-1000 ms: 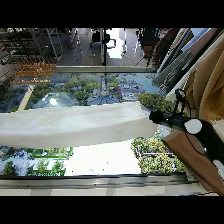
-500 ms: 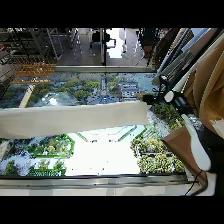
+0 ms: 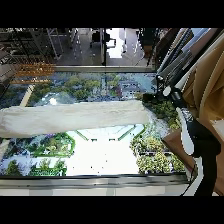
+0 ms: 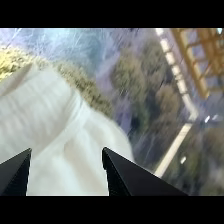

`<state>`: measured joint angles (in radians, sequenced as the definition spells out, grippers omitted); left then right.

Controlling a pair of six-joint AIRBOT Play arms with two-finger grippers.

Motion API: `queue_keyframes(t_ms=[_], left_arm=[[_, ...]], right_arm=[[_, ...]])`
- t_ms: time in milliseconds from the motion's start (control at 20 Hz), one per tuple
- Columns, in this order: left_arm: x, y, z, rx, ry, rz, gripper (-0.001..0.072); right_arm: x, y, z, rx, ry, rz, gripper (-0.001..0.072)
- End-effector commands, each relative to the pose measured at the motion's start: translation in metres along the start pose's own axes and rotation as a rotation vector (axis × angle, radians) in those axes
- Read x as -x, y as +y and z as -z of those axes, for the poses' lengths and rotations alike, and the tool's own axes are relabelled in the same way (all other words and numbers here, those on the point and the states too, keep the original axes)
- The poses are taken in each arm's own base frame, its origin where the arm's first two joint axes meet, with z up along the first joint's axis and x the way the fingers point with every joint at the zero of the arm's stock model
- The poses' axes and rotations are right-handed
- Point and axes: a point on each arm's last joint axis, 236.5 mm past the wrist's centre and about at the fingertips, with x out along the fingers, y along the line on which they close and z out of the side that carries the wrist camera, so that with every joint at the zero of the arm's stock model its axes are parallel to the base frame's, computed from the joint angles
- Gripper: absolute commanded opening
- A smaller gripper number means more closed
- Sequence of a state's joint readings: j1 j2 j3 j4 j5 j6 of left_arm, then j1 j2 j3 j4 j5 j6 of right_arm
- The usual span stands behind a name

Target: Fold the clothes and pants, and hang the long-sleeved shirts on hangers.

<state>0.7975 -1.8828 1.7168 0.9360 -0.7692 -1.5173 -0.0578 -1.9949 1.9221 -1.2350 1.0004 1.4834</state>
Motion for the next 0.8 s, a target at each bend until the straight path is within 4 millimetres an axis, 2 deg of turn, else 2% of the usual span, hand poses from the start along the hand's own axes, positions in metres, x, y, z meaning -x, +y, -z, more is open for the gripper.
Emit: queue_keyframes(t_ms=[0,100,150,250,350,450,550,600,750], left_arm=[[0.040,0.041,0.044,-0.185,0.262,-0.098,0.0486],[0.067,0.079,0.074,-0.171,0.430,-0.199,0.0486],[0.076,0.090,0.088,-0.131,0.500,-0.222,0.0487],[0.080,0.101,0.106,-0.087,0.571,-0.223,0.0487],[0.071,0.108,0.115,-0.044,0.584,-0.233,0.0487],[0.055,0.103,0.124,-0.017,0.590,-0.205,0.0529],[0.038,0.094,0.123,0.022,0.557,-0.152,0.0584],[0.030,0.087,0.119,0.047,0.529,-0.117,0.0585],[0.012,0.082,0.105,0.110,0.444,-0.084,0.0584]], right_arm=[[0.027,0.013,0.056,-0.091,0.265,-0.154,0.0461],[0.044,0.033,0.077,-0.147,0.341,-0.283,0.0453],[0.049,0.041,0.085,-0.173,0.358,-0.316,0.0435],[0.057,0.060,0.114,-0.231,0.437,-0.389,0.0436],[0.056,0.078,0.146,-0.323,0.532,-0.478,0.0444],[0.036,0.081,0.159,-0.419,0.524,-0.485,0.0444],[0.012,0.076,0.162,-0.489,0.471,-0.432,0.0461],[0.003,0.075,0.162,-0.510,0.447,-0.409,0.0465],[-0.010,0.068,0.151,-0.539,0.375,-0.367,0.0466]])
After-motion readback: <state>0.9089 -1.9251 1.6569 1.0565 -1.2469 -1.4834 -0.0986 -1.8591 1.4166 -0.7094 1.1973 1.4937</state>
